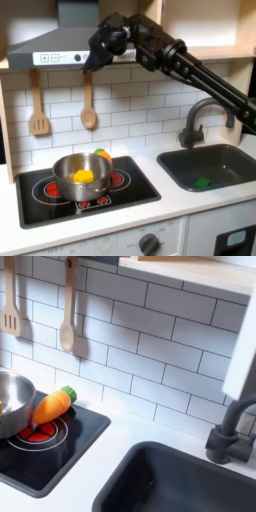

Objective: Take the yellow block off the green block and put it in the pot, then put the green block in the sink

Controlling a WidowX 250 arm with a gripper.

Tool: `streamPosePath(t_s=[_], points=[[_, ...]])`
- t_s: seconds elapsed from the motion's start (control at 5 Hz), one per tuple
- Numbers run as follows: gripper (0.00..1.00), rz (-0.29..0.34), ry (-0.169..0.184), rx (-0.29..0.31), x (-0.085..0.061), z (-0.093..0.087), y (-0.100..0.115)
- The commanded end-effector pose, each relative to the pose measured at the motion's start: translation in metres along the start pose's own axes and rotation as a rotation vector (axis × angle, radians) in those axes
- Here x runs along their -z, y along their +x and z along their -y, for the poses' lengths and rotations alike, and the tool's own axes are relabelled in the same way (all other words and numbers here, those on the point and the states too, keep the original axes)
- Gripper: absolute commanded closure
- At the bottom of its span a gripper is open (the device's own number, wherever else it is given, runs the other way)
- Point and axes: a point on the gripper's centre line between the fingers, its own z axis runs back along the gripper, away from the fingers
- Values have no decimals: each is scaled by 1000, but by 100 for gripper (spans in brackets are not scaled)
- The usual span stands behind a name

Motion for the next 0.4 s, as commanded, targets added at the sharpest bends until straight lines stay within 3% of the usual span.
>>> streamPosePath(t_s=[0.0, 0.2], points=[[100, -4, -9, -8, 7, 4, 3], [100, 5, -21, -20, 6, 8, 6]])
